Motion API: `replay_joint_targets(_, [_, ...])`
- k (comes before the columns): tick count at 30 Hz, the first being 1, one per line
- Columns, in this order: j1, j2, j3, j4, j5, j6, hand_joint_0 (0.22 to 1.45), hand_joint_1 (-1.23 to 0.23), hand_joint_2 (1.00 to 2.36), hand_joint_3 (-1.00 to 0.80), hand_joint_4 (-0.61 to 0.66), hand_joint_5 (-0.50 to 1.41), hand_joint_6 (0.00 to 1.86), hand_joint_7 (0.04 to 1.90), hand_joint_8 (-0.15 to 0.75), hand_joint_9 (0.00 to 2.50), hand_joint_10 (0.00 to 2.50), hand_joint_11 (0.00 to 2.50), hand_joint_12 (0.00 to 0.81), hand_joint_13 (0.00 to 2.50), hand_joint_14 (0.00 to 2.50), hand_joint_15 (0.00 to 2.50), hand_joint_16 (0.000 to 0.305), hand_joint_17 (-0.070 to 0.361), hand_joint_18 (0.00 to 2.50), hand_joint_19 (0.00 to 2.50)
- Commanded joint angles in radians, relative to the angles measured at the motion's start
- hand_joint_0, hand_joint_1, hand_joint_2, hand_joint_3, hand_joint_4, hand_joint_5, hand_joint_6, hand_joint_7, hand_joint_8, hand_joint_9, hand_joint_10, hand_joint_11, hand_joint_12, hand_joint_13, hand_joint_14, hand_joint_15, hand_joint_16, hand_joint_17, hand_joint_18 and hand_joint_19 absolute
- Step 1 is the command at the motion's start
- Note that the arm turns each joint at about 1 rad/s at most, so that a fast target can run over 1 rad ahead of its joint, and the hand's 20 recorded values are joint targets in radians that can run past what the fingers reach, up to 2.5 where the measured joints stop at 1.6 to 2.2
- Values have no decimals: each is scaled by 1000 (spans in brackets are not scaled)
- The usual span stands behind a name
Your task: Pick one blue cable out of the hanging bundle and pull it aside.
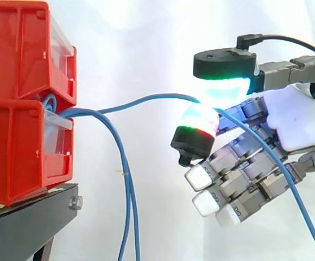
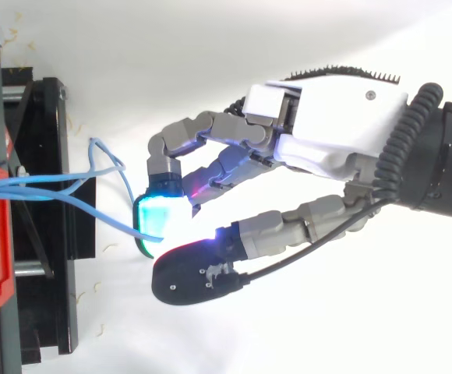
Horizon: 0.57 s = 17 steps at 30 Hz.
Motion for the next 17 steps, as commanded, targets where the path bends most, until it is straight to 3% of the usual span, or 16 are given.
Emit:
replay_joint_targets(1, [0,1,-1,0,0,0,608,-846,1016,96,117,-103,883,1444,326,1005,13,563,439,706,12,364,69,155,517,316])
replay_joint_targets(17, [0,-1,-1,0,0,0,607,-847,1016,101,120,-102,883,1449,333,1011,15,565,443,713,14,363,69,155,523,318])
